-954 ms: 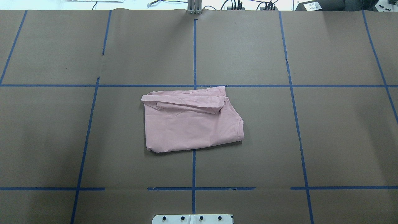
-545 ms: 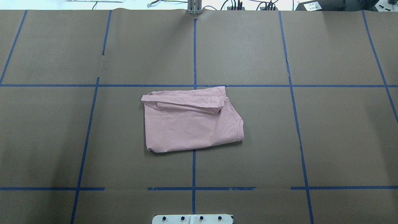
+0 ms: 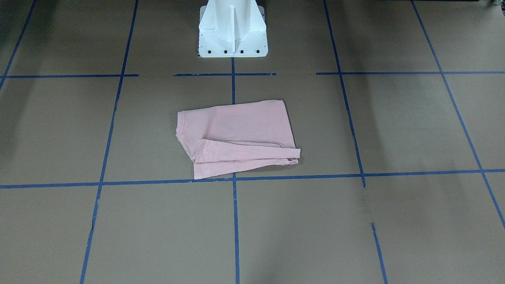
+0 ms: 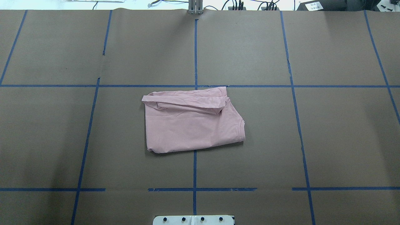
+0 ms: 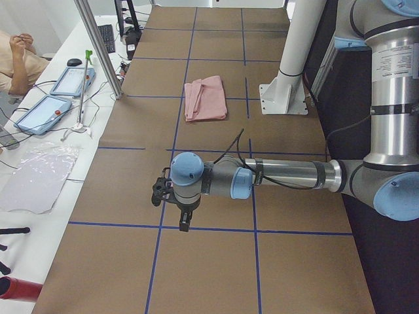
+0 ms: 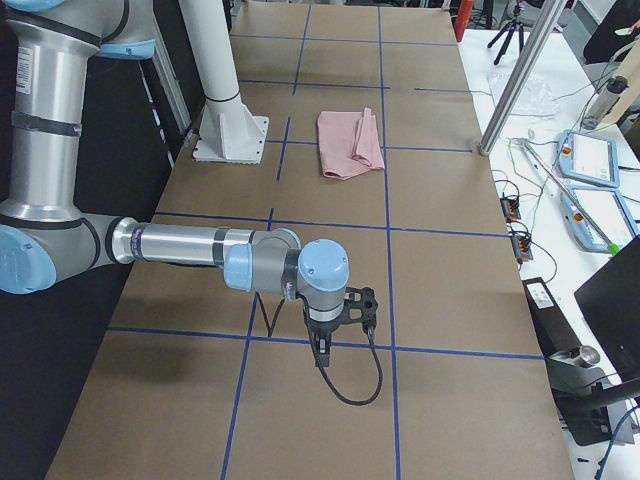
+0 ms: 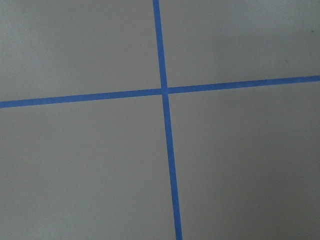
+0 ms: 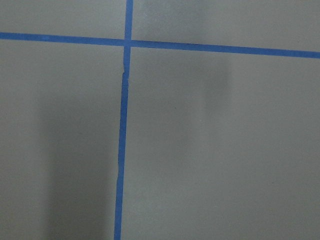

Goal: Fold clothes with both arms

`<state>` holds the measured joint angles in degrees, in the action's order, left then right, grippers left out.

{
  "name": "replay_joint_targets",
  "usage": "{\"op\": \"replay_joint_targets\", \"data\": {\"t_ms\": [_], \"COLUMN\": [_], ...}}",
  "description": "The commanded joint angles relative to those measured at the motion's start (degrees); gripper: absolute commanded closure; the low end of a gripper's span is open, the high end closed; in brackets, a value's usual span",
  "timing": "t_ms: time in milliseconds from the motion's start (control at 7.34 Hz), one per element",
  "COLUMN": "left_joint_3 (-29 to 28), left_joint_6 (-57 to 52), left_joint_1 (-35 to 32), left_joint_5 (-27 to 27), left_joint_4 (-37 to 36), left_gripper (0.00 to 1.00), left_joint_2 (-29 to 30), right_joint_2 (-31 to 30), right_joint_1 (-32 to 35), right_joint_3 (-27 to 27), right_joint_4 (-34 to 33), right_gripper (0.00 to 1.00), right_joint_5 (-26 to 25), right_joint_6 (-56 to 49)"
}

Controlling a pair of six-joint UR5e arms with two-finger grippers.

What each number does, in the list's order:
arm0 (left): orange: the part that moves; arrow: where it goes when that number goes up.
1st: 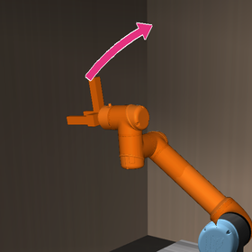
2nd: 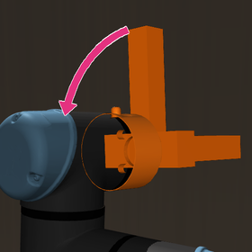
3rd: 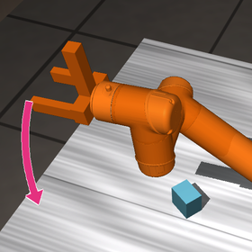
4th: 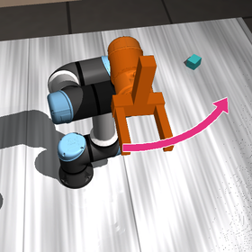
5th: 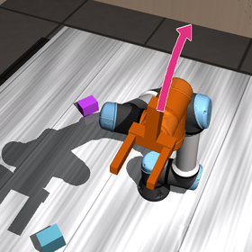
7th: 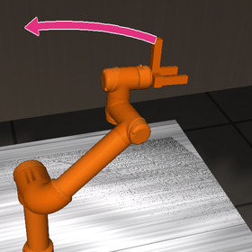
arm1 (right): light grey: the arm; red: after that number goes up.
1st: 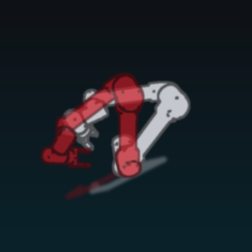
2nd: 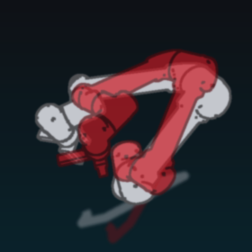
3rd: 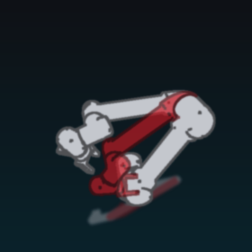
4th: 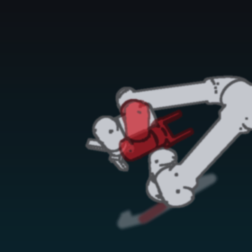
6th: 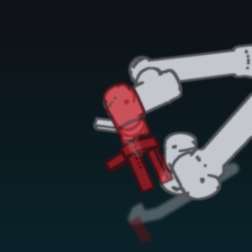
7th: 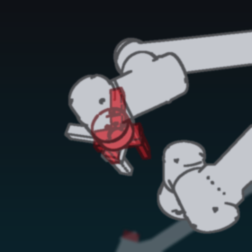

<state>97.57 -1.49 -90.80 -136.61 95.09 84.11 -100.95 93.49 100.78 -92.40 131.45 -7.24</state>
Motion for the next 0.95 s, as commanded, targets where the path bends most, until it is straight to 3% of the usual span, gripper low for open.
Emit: {"op": "replay_joint_targets", "data": {"t_ms": [0, 817], "left_joint_3": [0.3, -0.5], "left_joint_6": [0.0, -0.1], "left_joint_1": [0.0, 0.4], "left_joint_5": [0.7, 0.7], "left_joint_4": [0.0, 0.7], "left_gripper": [0.0, 0.0], "left_joint_2": [-0.3, -1.8], "right_joint_2": [-0.5, -0.7], "right_joint_1": [-0.4, -0.4], "right_joint_3": [0.0, 0.0], "right_joint_4": [0.3, 0.7], "right_gripper": [0.0, 0.0], "right_joint_5": [0.1, 0.0], "right_joint_6": [-0.3, -0.9]}}
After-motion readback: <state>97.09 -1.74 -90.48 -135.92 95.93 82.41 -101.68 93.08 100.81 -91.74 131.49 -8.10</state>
